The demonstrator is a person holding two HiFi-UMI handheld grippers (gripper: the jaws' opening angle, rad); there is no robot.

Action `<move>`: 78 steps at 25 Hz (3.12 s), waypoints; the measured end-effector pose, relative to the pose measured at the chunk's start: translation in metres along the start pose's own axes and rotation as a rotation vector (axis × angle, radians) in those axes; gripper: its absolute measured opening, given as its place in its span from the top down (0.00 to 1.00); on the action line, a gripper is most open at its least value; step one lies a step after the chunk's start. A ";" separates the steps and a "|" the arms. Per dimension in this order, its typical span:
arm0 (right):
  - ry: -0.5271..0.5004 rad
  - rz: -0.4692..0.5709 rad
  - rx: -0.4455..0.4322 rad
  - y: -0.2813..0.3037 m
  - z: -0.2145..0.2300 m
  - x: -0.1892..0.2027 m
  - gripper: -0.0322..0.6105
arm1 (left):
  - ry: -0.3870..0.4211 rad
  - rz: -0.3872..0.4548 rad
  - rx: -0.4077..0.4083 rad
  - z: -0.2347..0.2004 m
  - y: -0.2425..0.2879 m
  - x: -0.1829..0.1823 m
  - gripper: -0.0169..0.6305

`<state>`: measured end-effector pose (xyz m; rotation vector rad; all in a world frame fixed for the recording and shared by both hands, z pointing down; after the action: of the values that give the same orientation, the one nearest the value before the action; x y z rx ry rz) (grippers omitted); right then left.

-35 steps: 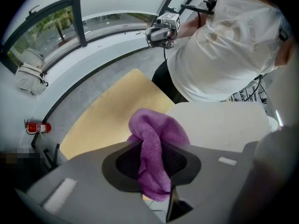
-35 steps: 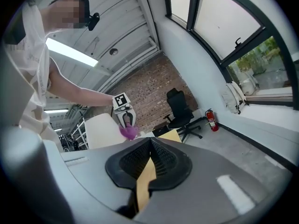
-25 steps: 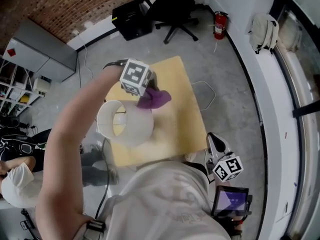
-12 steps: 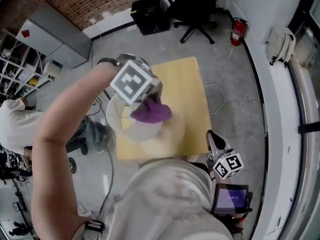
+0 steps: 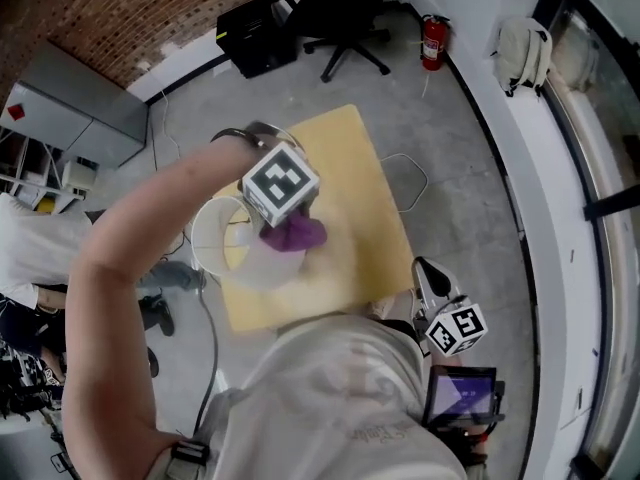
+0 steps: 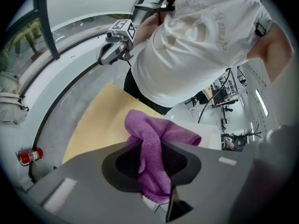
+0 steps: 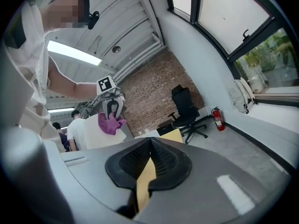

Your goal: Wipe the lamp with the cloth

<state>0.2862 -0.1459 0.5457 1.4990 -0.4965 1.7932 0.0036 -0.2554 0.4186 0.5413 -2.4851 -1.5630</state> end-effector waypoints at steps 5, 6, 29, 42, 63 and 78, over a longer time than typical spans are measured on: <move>0.018 -0.010 0.076 -0.015 -0.008 0.004 0.93 | 0.049 -0.039 0.041 -0.022 0.019 0.001 0.82; 0.021 -0.011 0.091 -0.017 -0.010 0.005 0.93 | 0.057 -0.043 0.049 -0.026 0.023 0.001 0.82; -0.016 0.029 0.177 -0.021 -0.094 0.010 0.93 | 0.237 0.173 -0.109 0.069 -0.060 -0.007 0.82; -0.016 0.031 0.216 -0.031 -0.123 0.016 0.93 | 0.343 -0.034 -0.118 0.044 0.006 -0.031 0.82; -0.028 0.069 0.277 -0.067 -0.135 0.020 0.93 | 0.184 0.188 -0.462 0.061 -0.020 -0.072 0.82; -0.059 0.033 0.238 -0.069 -0.216 0.026 0.93 | -0.146 0.282 -0.901 0.175 -0.043 -0.030 0.82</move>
<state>0.1908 0.0574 0.5070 1.7177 -0.3476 1.8907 -0.0148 -0.1142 0.3045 -0.0643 -1.5443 -2.3588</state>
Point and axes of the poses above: the fingertips, and each gripper's own axes: y forward along the fingers, z to its right, x out of its underside, the point moved 9 cm from there along -y, backward along the fingers, and after that the axes turned 15 degrees about -y, right-handed, at the moved point
